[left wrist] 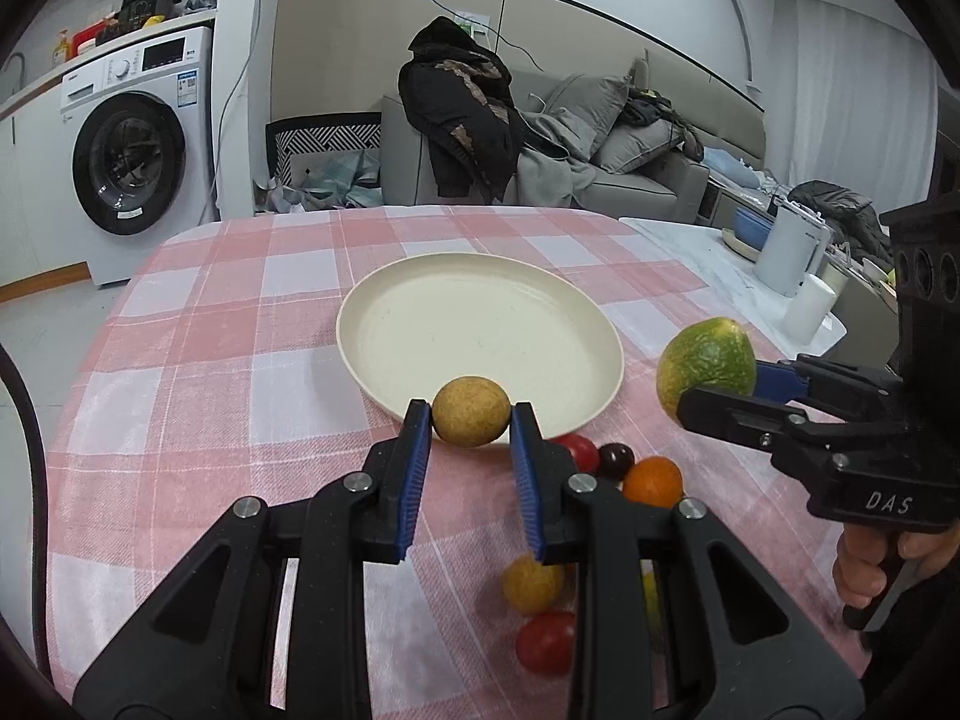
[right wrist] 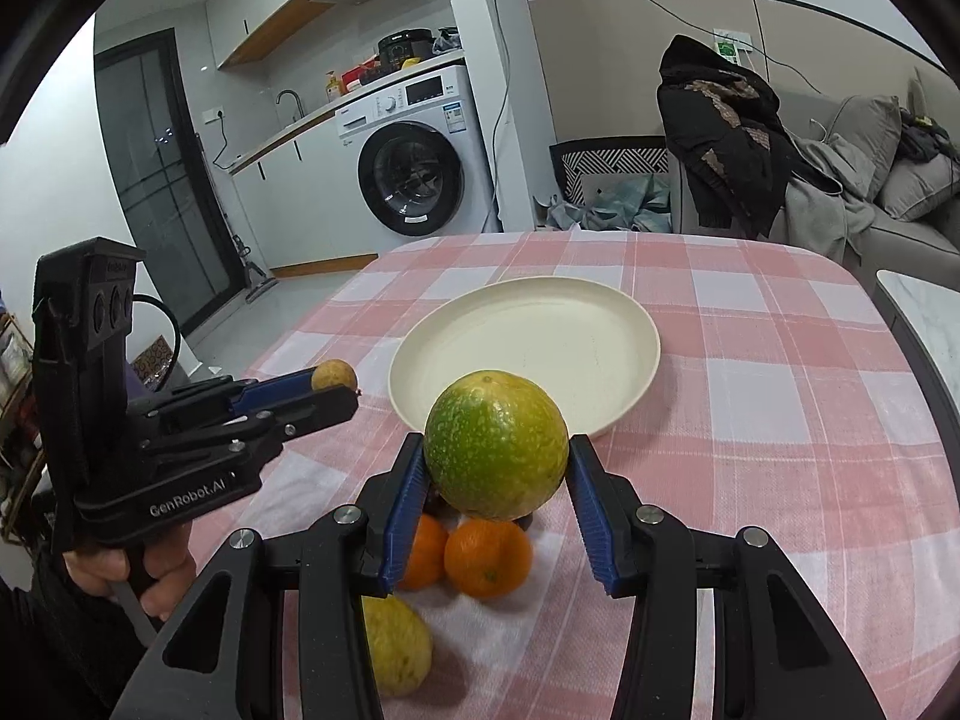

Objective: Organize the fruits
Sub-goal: 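Carry both fruits over the cream plate and open both tools to drop them, then withdraw both open tools from the plate back toward the fruit cluster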

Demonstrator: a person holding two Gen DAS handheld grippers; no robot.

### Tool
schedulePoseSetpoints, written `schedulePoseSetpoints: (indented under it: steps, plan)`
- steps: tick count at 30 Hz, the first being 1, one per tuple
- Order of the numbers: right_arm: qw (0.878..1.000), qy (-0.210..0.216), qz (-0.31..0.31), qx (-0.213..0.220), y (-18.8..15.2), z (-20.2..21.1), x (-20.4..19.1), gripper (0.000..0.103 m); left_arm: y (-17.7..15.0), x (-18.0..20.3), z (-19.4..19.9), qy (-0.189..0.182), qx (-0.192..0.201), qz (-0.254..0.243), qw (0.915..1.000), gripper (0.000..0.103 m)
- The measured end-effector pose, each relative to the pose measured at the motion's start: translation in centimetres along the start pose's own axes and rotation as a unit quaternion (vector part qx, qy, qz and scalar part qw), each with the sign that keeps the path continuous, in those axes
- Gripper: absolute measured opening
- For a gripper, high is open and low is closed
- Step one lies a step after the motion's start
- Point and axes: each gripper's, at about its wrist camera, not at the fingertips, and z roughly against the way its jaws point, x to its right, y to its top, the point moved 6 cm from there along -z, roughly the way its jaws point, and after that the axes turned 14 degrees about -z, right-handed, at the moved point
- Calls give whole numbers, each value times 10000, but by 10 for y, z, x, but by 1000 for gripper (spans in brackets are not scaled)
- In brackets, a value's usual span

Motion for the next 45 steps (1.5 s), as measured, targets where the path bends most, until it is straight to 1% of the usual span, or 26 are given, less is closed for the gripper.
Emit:
schedulePoseSetpoints:
  steps: [2,5,9,14,17,22,25,26,28,30,31,32,33,34,35,36,37,38,39,40,42,45]
  plan:
    - [10000,-23,-75,-26,5,-9,2,47,3,-2,-11,-23,-34,26,10000,24]
    - [9997,-121,-183,-59,11,-21,7,47,5,-6,-29,72,-151,40,9999,24]
    - [9995,-192,-215,-114,17,-34,11,47,7,-5,-44,101,-206,-105,9997,24]
    - [9993,-217,-275,-155,21,-46,15,47,11,-9,-61,42,-264,-53,9996,24]
    - [9991,-255,-285,-182,22,-51,16,47,12,-12,-69,74,-299,-39,9995,24]
    - [9983,-315,-342,-344,18,-60,20,47,10,-15,-77,108,-374,-7,9992,24]
    - [9983,-346,-321,-346,18,-60,20,48,8,-15,-80,154,-475,-16,9988,24]
    - [9983,-355,-334,-325,18,-59,20,49,7,-15,-81,158,-508,-16,9986,24]
    - [9987,-376,-313,-169,21,-51,19,53,4,-16,-77,148,-501,-1,9986,25]
    - [9979,-616,-204,4,23,-43,19,69,3,-15,-72,133,-497,-17,9987,31]
    - [9972,-724,-132,108,23,-36,19,71,2,-16,-69,178,-496,-20,9986,42]
    - [9971,-739,-109,146,23,-32,19,75,2,-16,-64,236,-465,-42,9986,53]
    - [9972,-714,-108,173,22,-25,19,80,2,-16,-58,282,-394,-71,9988,58]
    - [9972,-703,-137,195,22,-19,21,84,1,-15,-51,318,-328,-93,9989,70]
    - [9971,-711,-170,228,21,-15,22,91,1,-15,-43,361,-254,-120,9990,82]
    - [9969,-707,-205,290,21,-9,23,96,2,-14,-35,398,-165,-156,9989,85]
    - [9969,-684,-224,325,19,-3,24,98,2,-13,-28,429,-98,-190,9989,88]
    - [9971,-659,-229,312,18,2,24,103,1,-12,-21,463,-66,-226,9986,92]
    - [9974,-627,-211,272,15,5,24,103,0,-11,-15,512,-64,-256,9983,96]
    - [9978,-597,-171,218,13,8,23,103,-1,-11,-8,567,-52,-262,9980,103]
    - [9980,-612,-93,137,8,13,21,103,-4,-10,6,612,15,-269,9978,103]
    - [9980,-604,-65,182,3,21,19,103,-11,-9,24,622,-4,-218,9978,103]
